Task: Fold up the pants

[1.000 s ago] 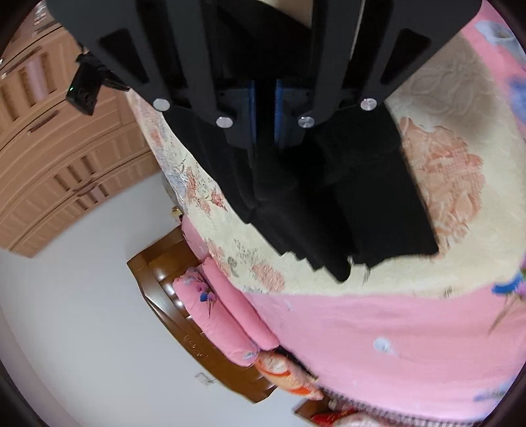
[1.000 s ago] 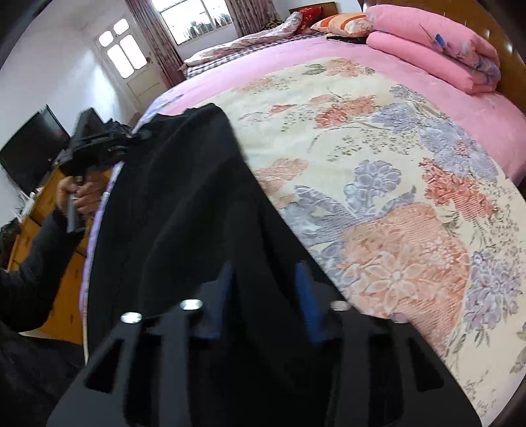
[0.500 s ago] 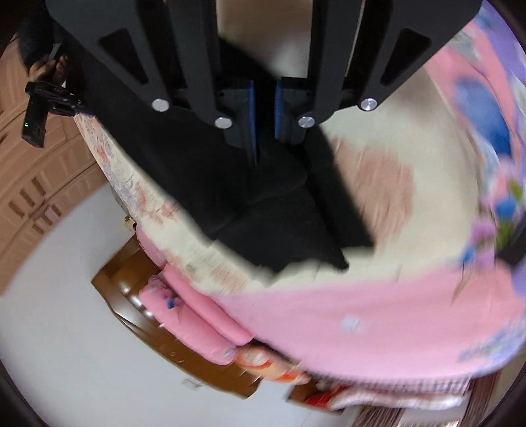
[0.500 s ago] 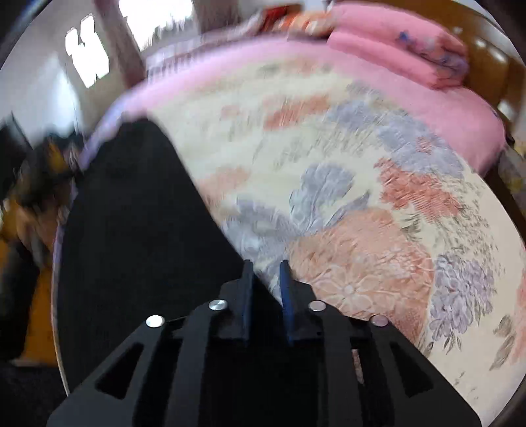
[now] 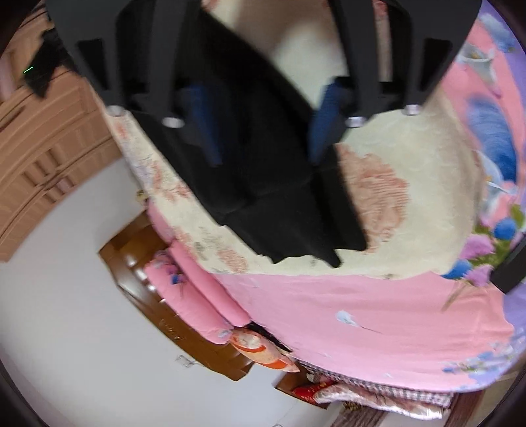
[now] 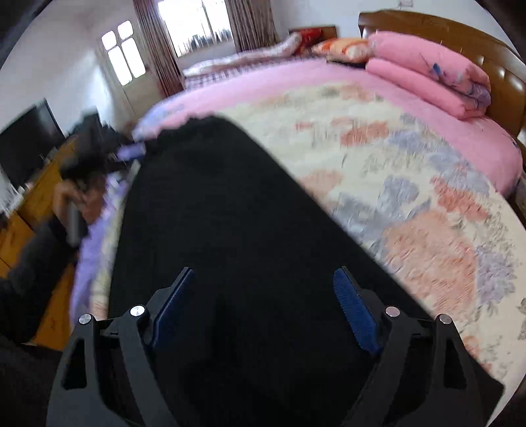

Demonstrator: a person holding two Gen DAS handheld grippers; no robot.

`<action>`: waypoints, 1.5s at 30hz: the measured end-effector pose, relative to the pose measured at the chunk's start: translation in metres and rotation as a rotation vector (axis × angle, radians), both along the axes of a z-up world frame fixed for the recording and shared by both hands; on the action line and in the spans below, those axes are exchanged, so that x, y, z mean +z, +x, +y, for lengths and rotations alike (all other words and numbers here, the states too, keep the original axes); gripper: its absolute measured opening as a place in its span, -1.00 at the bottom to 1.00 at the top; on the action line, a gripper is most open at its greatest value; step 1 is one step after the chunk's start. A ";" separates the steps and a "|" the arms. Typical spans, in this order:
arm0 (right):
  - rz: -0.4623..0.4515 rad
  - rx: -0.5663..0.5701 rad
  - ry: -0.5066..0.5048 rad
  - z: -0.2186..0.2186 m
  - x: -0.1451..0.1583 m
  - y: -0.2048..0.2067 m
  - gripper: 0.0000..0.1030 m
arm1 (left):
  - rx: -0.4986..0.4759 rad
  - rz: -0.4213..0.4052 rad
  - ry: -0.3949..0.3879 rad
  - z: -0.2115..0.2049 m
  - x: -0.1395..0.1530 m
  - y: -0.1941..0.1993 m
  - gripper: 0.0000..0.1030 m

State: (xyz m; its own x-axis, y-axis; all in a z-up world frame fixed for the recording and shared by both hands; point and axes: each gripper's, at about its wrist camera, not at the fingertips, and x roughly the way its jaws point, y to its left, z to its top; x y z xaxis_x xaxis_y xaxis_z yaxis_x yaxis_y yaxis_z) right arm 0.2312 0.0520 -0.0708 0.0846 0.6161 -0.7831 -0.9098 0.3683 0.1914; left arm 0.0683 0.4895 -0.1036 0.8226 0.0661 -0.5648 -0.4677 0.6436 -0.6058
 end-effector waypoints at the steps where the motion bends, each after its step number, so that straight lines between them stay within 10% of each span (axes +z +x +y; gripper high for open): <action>1: -0.006 -0.006 -0.031 0.005 -0.009 -0.002 0.64 | -0.009 -0.010 -0.020 0.005 0.001 0.002 0.30; 5: -0.072 -0.005 -0.033 0.006 -0.013 -0.011 0.65 | 0.023 -0.045 -0.092 0.030 0.000 0.012 0.22; 7: -0.073 -0.007 -0.032 0.005 -0.014 -0.012 0.65 | 0.033 -0.065 -0.166 0.044 -0.010 0.015 -0.60; 8: -0.071 -0.008 -0.030 0.003 -0.014 -0.012 0.65 | 0.046 -0.061 -0.181 0.048 -0.013 0.015 -0.67; 12: -0.059 -0.015 -0.023 0.001 -0.013 -0.010 0.64 | 0.094 -0.040 -0.010 0.028 0.011 0.000 -0.72; 17: -0.070 -0.006 -0.035 0.005 -0.015 -0.011 0.70 | 0.136 0.104 -0.024 0.042 -0.019 0.004 -0.81; 19: -0.077 -0.023 -0.048 0.006 -0.013 -0.013 0.70 | 0.147 0.082 -0.024 0.041 -0.012 0.000 -0.72; 22: -0.046 -0.051 -0.039 0.009 -0.004 -0.020 0.69 | 0.286 0.135 0.131 0.027 0.017 -0.013 0.58; 24: -0.065 -0.044 -0.032 0.013 0.005 -0.032 0.69 | 0.347 0.079 0.264 0.001 0.046 -0.024 0.78; 26: -0.105 -0.033 -0.039 0.018 0.012 -0.044 0.70 | 0.213 0.063 0.396 -0.038 0.072 -0.012 0.97; 33: -0.172 -0.041 -0.078 0.014 0.017 -0.064 0.73 | -0.271 0.331 0.656 -0.118 0.053 0.112 0.96; 42: -0.052 -0.421 -0.145 -0.101 -0.008 -0.011 0.79 | -0.300 0.498 0.360 -0.057 -0.001 0.187 0.97; 45: 0.031 -0.514 -0.038 -0.140 0.002 0.002 0.79 | -0.211 0.479 0.446 -0.082 0.027 0.179 0.96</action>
State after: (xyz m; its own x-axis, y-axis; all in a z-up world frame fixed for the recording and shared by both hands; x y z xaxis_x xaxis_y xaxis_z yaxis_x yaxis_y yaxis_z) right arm 0.2329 -0.0879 -0.0690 0.3455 0.4723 -0.8109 -0.6036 0.7735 0.1933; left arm 0.2477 0.4078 -0.0768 0.5101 0.2430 -0.8250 -0.4552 0.8902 -0.0193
